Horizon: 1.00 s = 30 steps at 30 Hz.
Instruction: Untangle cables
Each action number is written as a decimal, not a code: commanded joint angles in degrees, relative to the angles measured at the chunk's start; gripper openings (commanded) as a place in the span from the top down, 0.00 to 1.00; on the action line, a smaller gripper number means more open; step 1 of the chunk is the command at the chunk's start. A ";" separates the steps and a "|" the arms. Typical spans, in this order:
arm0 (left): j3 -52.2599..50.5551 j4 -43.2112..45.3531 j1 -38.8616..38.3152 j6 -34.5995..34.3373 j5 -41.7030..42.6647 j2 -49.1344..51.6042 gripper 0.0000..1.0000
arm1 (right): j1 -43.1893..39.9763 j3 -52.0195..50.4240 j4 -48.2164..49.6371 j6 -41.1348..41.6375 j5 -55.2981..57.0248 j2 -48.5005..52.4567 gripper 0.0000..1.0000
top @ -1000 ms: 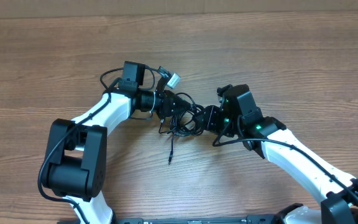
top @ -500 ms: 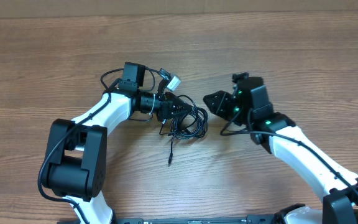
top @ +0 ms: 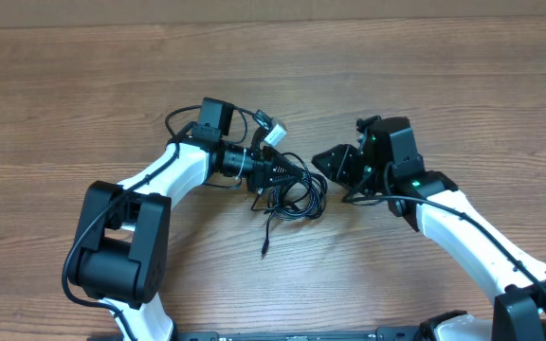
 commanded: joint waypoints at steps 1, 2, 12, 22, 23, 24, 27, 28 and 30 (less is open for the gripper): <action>1.07 0.26 0.74 -0.26 -0.46 -1.64 0.96 | -1.07 0.87 -2.91 -0.90 -0.70 -0.79 0.64; 1.07 0.59 0.90 -1.07 -1.09 -1.64 0.96 | -1.05 0.85 -4.72 -0.90 -0.70 -0.79 0.63; 1.07 1.81 0.96 -4.79 -3.78 -1.64 0.96 | 3.67 0.76 -11.15 -0.83 -0.31 -0.79 0.61; 1.07 3.06 0.96 -9.57 -5.38 -1.64 0.96 | 8.35 0.76 -10.67 3.91 1.90 -0.79 0.62; 1.07 3.67 0.96 -11.45 -5.40 -1.64 0.96 | 8.66 0.76 -10.67 4.07 1.92 -0.79 0.62; 1.07 4.44 0.96 -13.75 -5.51 -1.64 0.96 | 8.90 0.76 -10.69 4.09 2.12 -0.79 0.64; 1.07 6.38 0.96 -23.93 -9.49 -1.64 0.96 | 8.98 0.76 -10.69 4.09 3.80 -0.79 0.70; 1.07 6.82 0.96 -28.28 -11.91 -1.64 0.96 | 8.98 0.76 -10.69 4.07 4.07 -0.79 0.70; 1.07 7.21 0.96 -39.60 -19.08 -1.64 0.95 | 8.98 0.76 -10.67 4.07 4.02 -0.79 0.70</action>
